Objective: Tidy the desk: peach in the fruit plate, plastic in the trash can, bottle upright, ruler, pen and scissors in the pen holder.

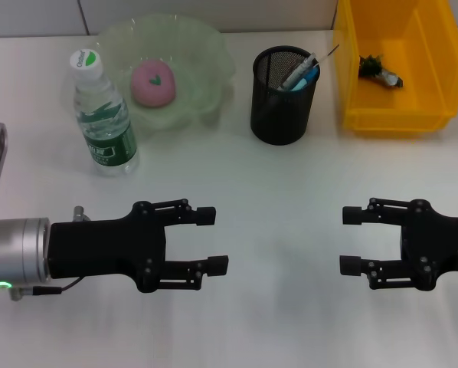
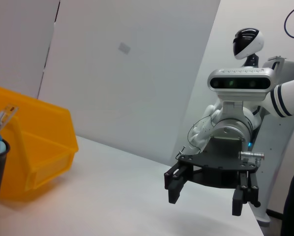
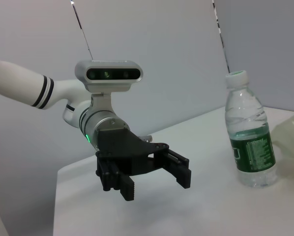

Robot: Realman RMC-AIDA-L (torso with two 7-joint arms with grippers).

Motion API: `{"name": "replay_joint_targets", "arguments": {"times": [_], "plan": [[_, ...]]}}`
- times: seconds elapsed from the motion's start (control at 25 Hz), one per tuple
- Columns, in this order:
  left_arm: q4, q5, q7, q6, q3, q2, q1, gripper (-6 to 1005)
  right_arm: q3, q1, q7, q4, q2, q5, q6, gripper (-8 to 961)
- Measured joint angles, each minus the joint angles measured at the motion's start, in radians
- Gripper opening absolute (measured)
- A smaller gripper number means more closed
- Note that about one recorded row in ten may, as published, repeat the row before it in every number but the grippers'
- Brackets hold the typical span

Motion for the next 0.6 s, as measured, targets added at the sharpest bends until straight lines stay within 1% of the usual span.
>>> {"name": "replay_joint_targets", "arguments": {"times": [0.32, 0.6], "plan": [[0.006, 0.001, -0.003, 0.014, -0.007, 0.007, 0.014, 784, -0.010, 0.007, 0.000, -0.001, 0.003, 0.000, 0.012, 786], [0.009, 0.001, -0.003, 0.021, -0.008, 0.008, 0.018, 784, -0.023, 0.012, 0.000, -0.001, 0.004, 0.000, 0.017, 786]]}}
